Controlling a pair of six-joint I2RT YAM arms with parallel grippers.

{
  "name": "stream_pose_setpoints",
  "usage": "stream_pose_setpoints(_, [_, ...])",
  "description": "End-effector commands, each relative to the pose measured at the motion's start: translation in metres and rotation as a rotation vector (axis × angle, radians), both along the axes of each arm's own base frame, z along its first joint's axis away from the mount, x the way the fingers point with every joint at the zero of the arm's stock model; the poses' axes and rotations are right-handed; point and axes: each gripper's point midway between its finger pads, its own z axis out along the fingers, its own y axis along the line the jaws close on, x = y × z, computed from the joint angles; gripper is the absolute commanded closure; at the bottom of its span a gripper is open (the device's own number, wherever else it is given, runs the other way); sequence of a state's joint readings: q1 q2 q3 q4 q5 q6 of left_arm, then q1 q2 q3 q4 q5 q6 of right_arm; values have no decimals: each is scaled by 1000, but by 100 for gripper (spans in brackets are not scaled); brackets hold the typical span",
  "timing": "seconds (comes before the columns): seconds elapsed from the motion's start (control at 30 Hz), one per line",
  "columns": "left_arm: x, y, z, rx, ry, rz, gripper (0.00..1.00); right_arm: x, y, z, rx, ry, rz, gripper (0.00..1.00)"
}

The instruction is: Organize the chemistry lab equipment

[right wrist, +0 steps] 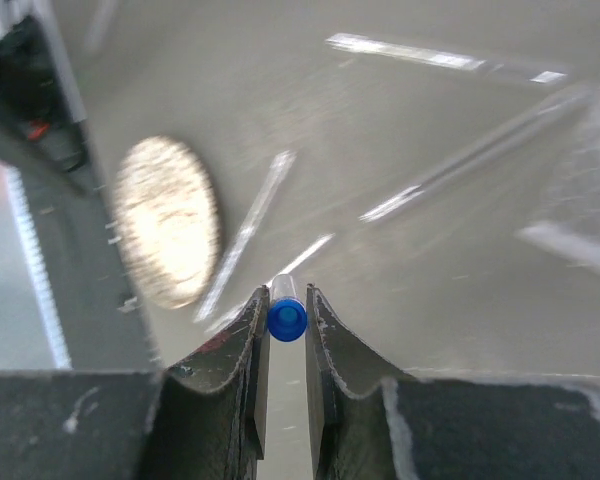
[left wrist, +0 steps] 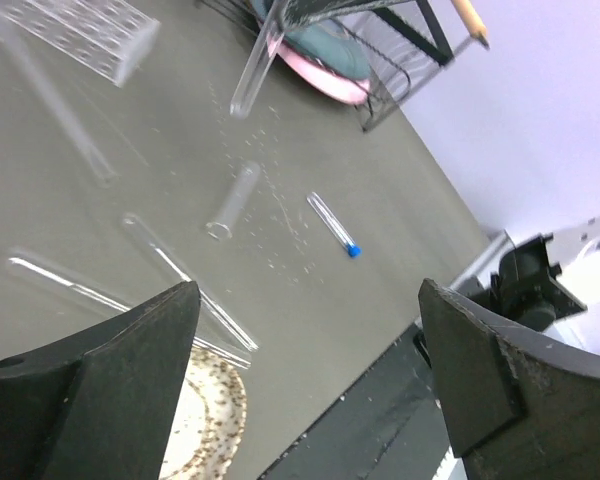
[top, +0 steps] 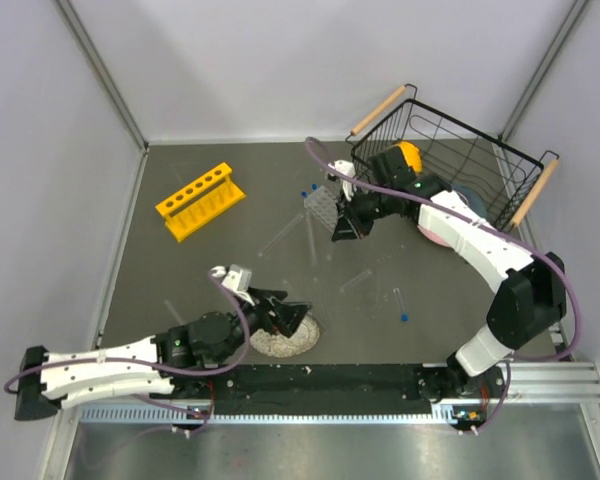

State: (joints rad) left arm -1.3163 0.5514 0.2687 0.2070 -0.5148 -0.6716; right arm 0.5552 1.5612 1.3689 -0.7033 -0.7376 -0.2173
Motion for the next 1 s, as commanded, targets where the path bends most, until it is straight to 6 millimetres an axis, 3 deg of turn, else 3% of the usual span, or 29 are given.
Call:
stream_pose_setpoints(0.0, [15,51,-23,64,56,192,2,90,-19,21,-104,-315,-114,90])
stream_pose_setpoints(0.03, [15,61,-36,111,72,211,1,102,-20,25,-110,-336,-137,90])
stream_pose_setpoints(0.13, [13,79,-47,104,111,250,1,146,-17,28,-120,-388,-196,90])
stream_pose_setpoints(0.17, [12,83,-47,87,120,252,1,160,-15,39,-114,-422,-221,90])
stream_pose_setpoints(0.23, [10,89,-59,100,150,267,1,180,-7,24,-125,-412,-238,90])
stream_pose_setpoints(0.27, [10,91,-61,91,157,271,1,191,-5,34,-118,-431,-272,90])
stream_pose_setpoints(0.3, [10,92,-64,88,167,276,1,202,-2,16,-140,-406,-278,90])
stream_pose_setpoints(0.37, [9,95,-69,103,173,278,1,217,2,17,-138,-419,-309,90])
stream_pose_setpoints(0.4, [8,95,-70,109,176,276,1,224,5,4,-148,-400,-313,89])
stream_pose_setpoints(0.67, [9,94,-74,163,183,282,1,261,19,-14,-135,-403,-371,89])
stream_pose_setpoints(0.97, [10,95,-69,177,184,289,1,275,28,-39,-126,-368,-387,89])
